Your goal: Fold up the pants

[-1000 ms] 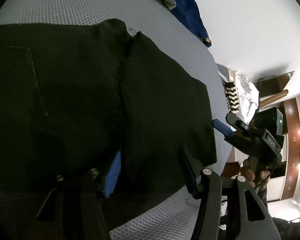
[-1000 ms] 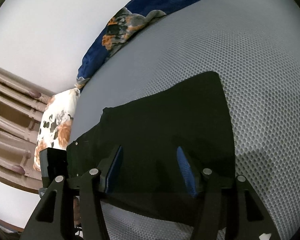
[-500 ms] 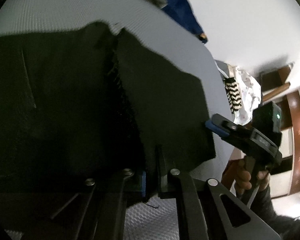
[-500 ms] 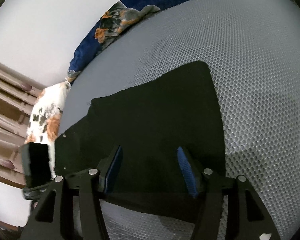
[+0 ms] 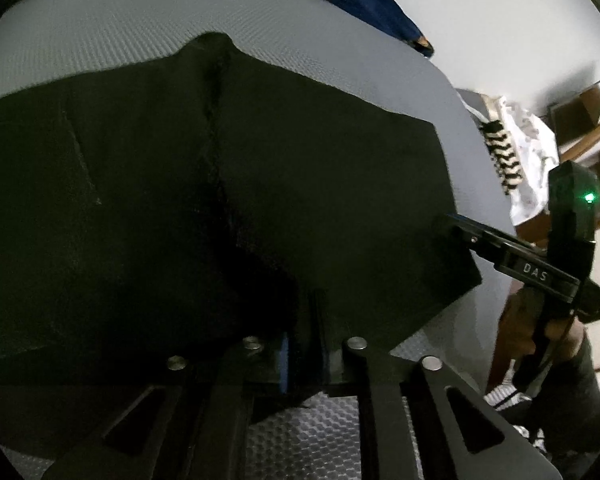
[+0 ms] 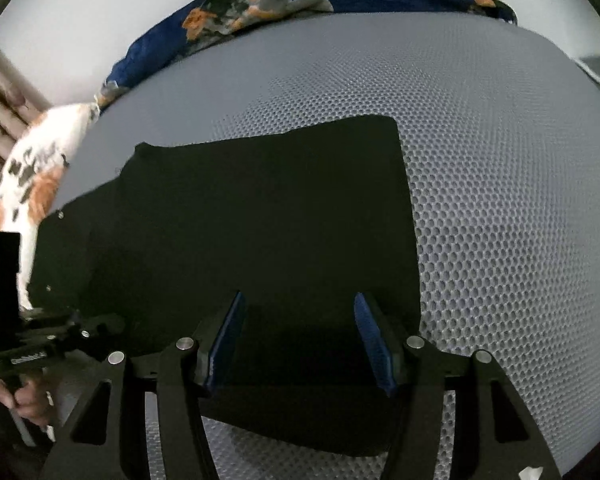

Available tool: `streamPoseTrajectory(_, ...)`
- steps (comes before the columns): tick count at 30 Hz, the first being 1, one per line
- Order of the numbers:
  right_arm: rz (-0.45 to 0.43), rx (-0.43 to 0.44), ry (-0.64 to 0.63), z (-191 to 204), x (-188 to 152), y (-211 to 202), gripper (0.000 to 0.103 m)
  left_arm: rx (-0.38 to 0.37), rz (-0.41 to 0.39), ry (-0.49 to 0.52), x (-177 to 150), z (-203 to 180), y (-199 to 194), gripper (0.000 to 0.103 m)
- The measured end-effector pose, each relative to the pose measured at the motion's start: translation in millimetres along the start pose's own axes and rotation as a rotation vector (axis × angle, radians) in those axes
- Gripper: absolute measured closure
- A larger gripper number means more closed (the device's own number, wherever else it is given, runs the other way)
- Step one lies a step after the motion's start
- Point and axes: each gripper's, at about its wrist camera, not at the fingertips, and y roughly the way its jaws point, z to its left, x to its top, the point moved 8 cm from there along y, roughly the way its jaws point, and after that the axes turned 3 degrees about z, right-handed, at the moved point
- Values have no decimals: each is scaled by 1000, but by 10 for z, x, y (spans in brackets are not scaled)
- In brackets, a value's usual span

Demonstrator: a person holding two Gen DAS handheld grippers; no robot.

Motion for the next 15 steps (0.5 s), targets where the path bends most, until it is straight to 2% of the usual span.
streamPoseTrajectory(3,-37,-14,-6,-6,116,-49,49,87,-56,46,76,18,-124,86)
streamPoseTrajectory(7,-84,-82,-51,-24,359,-49,50,154,-123,96,271,-13,-200,85)
streamPoseTrajectory(11,-96,-96,-53,-29,608,37,53,191,-169,141,522,-70,-122,85)
streamPoseTrajectory(15,-85,-112,-52,-74,722,159,53,217,-166,169,734,-47,65,84)
